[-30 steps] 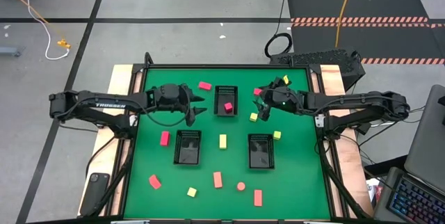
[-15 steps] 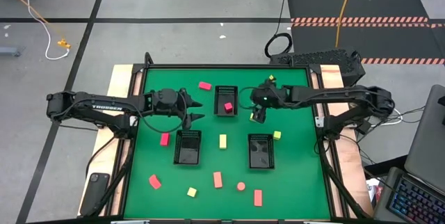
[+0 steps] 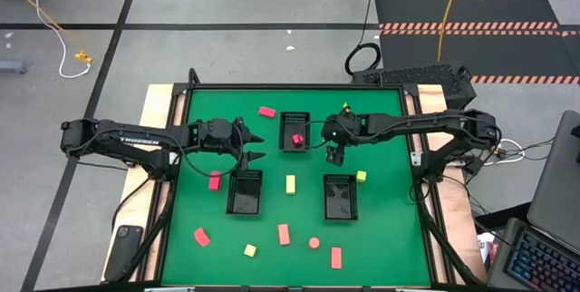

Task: Sort & place blocks by color
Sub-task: Put the green block into the bottom right black bin

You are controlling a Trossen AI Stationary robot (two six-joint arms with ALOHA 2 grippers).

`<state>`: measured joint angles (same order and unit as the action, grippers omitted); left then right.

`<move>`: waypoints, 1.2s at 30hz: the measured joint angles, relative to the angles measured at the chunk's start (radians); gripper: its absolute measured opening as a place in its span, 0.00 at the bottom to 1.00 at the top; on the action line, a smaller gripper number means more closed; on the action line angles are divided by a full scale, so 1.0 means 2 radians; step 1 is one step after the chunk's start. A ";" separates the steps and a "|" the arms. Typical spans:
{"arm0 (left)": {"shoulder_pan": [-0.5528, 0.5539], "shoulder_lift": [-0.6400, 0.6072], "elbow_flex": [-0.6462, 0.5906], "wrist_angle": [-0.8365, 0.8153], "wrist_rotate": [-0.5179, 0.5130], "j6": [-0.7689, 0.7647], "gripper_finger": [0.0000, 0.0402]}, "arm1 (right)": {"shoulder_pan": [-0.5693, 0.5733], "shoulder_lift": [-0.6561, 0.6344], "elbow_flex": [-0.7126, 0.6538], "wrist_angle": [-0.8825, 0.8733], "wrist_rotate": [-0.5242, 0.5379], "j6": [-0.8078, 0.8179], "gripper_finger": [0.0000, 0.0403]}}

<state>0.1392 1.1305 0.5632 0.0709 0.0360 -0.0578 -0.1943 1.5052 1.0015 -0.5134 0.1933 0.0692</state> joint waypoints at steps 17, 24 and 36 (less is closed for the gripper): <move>-0.009 0.000 0.000 0.004 -0.005 -0.002 0.58 | 0.020 0.000 -0.077 0.078 -0.020 0.038 0.74; -0.009 0.000 0.000 0.004 -0.005 -0.004 0.58 | 0.019 0.000 -0.115 0.135 -0.020 0.036 0.74; -0.009 0.000 0.001 0.008 -0.005 -0.006 0.58 | 0.019 0.000 -0.141 0.185 -0.020 0.030 0.68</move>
<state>0.1211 1.1309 0.5644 0.0860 0.0254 -0.0692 -0.1562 1.5043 0.7189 -0.1440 0.1524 0.1302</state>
